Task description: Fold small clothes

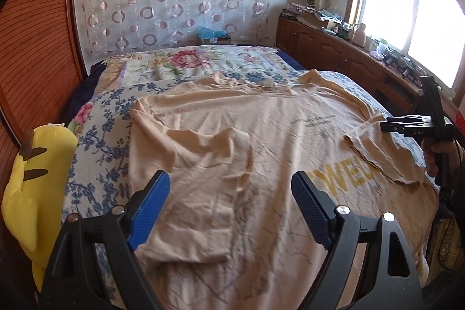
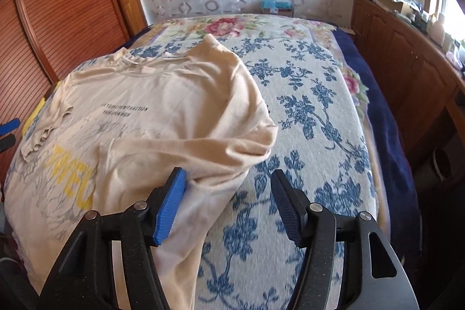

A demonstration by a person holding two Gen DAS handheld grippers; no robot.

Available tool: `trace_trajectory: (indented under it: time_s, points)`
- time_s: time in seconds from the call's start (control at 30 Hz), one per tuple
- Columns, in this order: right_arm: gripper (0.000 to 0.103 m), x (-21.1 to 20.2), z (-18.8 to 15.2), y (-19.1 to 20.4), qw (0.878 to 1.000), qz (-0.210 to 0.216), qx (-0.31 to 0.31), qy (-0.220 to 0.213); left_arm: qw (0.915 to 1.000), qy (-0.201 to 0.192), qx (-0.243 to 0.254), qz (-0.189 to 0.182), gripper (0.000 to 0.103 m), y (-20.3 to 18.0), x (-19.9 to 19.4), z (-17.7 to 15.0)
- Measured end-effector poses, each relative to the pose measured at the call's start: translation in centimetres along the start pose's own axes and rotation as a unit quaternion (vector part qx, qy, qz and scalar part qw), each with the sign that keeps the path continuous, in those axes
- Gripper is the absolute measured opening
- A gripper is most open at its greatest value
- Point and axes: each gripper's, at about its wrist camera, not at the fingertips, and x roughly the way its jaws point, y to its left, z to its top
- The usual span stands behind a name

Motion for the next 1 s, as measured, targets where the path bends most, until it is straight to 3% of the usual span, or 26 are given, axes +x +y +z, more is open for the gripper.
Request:
trace_trajectory:
  time_s: [0.13, 0.17, 0.23, 0.27, 0.47, 0.73, 0.8, 0.87, 1.0]
  points:
    - [0.06, 1.3, 1.2, -0.4, 1.0, -0.007, -0.003, 0.007, 0.9999, 0.007, -0.008, 0.011, 0.086, 1.8, 1.2, 1.0]
    - [0.046, 1.6, 1.6, -0.6, 1.0, -0.01, -0.003, 0.006, 0.9998, 0.011, -0.01, 0.014, 0.086, 2.4, 1.6, 1.4]
    - [0.029, 2.0, 2.3, -0.7, 1.0, -0.004, -0.005, 0.0, 0.9996, 0.017, -0.012, 0.018, 0.086, 3.2, 2.3, 1.8]
    - [0.011, 2.1, 2.7, -0.7, 1.0, 0.0, -0.007, -0.007, 0.9995, 0.02, -0.012, 0.021, 0.086, 3.6, 2.7, 1.9]
    - [0.001, 1.5, 5.6, -1.3, 0.998, -0.021, -0.01, -0.063, 0.9983, 0.034, -0.02, 0.044, 0.086, 6.4, 4.9, 2.9]
    - [0.001, 1.5, 6.9, -3.1, 0.998, -0.033, 0.003, -0.048, 0.9966, 0.053, -0.026, 0.057, 0.086, 9.3, 7.2, 3.4]
    - [0.013, 0.9, 6.2, -3.0, 0.998, -0.032, 0.001, -0.046, 0.9964, 0.059, -0.028, 0.055, 0.086, 9.7, 7.7, 3.4]
    - [0.039, 0.0, 5.4, -2.7, 0.998, -0.037, 0.002, -0.047, 0.9961, 0.063, -0.027, 0.056, 0.086, 10.0, 8.1, 3.5]
    - [0.054, -1.1, 4.0, -2.0, 0.998, -0.029, 0.002, -0.047, 0.9965, 0.066, -0.032, 0.04, 0.086, 10.7, 8.9, 3.7]
